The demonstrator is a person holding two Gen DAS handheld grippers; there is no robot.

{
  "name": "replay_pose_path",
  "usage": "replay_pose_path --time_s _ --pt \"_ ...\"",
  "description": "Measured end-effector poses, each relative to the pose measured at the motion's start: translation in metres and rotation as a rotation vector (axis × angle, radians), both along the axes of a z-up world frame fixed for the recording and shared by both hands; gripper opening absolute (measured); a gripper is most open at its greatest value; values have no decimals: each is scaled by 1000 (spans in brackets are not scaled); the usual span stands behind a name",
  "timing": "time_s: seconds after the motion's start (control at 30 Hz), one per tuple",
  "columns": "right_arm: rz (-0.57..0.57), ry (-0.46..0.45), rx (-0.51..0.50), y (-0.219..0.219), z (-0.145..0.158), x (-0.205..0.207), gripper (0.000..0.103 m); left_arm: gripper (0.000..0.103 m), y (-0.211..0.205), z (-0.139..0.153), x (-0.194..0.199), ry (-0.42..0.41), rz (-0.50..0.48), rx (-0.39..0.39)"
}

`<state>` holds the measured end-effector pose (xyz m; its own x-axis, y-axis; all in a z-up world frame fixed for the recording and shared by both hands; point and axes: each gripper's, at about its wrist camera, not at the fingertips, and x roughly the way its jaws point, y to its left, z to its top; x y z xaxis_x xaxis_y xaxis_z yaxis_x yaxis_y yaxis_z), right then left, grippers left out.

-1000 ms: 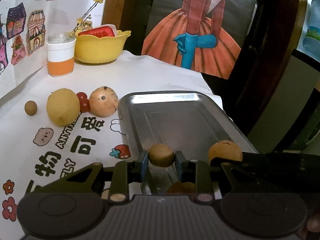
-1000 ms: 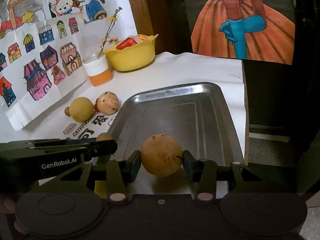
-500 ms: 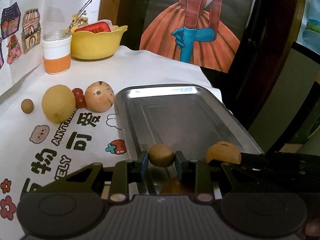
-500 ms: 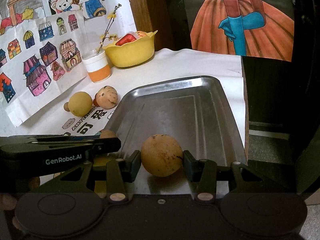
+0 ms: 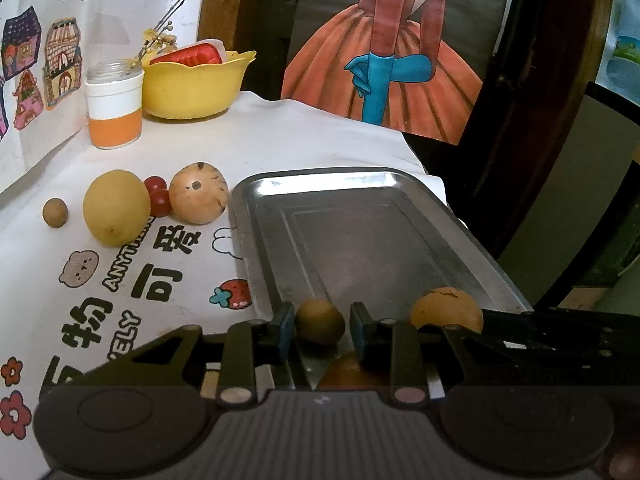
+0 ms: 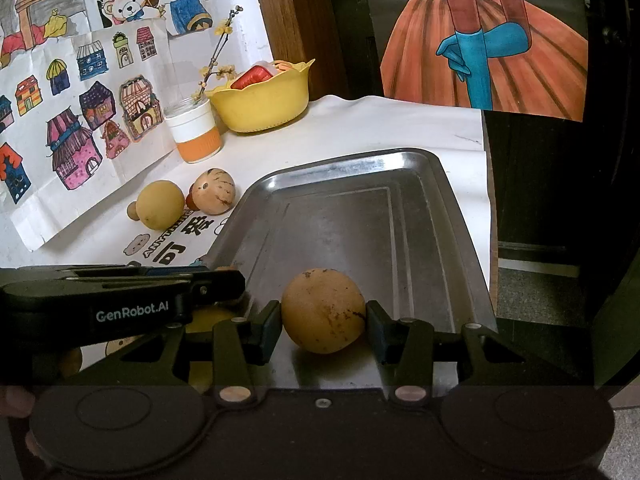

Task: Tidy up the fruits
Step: 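Carry the brown fruit and the spotted pear over the metal tray with both tools, then open the left tool over the tray while the right tool releases the spotted pear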

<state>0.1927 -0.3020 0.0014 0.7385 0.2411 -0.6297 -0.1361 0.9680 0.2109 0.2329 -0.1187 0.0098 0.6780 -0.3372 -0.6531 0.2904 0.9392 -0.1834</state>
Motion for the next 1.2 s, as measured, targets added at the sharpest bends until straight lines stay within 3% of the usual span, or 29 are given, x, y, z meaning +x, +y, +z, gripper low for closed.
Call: replay_pose_path --time_s 0.37,0.53,0.87,1.2 --pt "-9 -9 -4 -1 1 -3 49 36 1 2 -1 -3 7 3" --pt "-21 -25 -10 -3 8 -9 54 55 2 8 -8 -21 27 9" --pt "-48 -67 -30 -5 27 -31 73 80 12 28 -25 -71 70 -9" --pt "-54 -153 -38 1 68 -75 96 100 38 66 -64 -163 134 -39"
